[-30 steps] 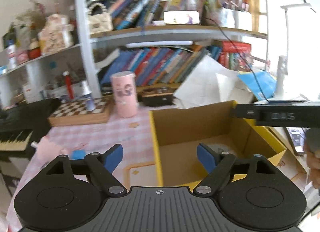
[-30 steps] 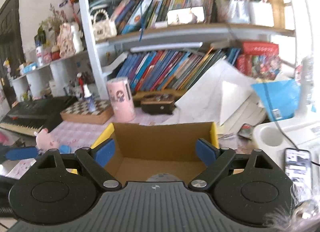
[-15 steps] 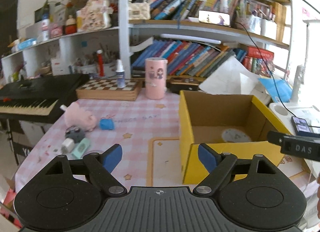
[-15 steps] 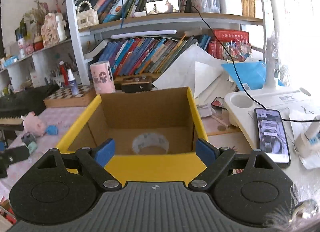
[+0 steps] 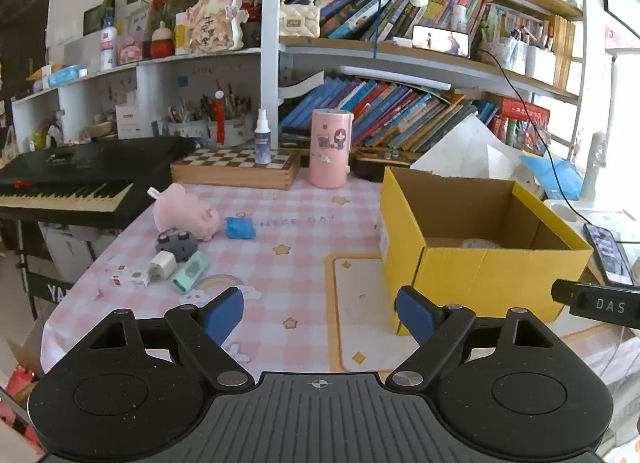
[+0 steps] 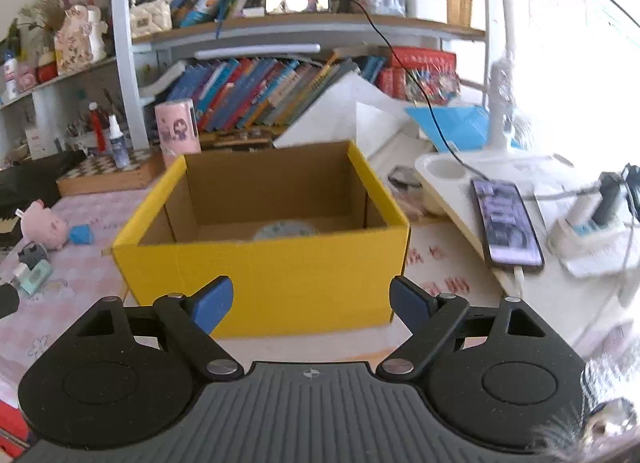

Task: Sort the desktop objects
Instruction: 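Move both tools back toward the small items beside the plush pig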

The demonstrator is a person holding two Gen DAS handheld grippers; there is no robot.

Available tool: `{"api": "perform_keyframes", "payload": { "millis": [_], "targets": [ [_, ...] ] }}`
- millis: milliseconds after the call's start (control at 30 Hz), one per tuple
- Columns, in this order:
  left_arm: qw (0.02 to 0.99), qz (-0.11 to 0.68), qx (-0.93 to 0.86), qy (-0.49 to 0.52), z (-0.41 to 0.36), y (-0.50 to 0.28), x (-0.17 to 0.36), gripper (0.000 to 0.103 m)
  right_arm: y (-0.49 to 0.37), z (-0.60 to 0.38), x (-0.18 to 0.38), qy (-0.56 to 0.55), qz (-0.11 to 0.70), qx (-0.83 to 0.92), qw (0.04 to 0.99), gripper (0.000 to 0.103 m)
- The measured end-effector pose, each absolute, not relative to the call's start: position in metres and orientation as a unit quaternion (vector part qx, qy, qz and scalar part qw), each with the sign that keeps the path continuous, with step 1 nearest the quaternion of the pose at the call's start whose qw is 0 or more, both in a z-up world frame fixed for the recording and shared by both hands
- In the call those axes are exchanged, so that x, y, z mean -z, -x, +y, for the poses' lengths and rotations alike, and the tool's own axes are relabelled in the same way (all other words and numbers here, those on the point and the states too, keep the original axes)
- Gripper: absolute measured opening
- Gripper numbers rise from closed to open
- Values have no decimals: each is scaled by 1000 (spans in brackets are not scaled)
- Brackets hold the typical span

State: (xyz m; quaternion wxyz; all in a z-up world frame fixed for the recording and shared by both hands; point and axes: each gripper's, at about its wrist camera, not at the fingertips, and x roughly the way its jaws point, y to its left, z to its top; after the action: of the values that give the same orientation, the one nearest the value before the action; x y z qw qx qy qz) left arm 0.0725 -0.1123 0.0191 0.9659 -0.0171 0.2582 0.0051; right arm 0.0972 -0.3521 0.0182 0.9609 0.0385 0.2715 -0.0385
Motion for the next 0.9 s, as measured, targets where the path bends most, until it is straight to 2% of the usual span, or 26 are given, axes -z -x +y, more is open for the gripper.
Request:
{"api": "perform_keyframes", "payload": {
  "millis": [67,333,500,900],
  "targets": [
    [966,257,0,12,-107,-66,-18,92,-89,-349,-16,-61,281,34,957,84],
    [958,286,18,7,-76,-46,-11,94,-54,-313,-10,-75,302,37,950,79],
    [954,299,26,0,-57,-34,-7,96,-44,-290,-1,-115,357,9,927,79],
    [946,323,8,-12,-9,-7,-1,96,-16,-222,1,-88,352,-18,932,79]
  ]
}}
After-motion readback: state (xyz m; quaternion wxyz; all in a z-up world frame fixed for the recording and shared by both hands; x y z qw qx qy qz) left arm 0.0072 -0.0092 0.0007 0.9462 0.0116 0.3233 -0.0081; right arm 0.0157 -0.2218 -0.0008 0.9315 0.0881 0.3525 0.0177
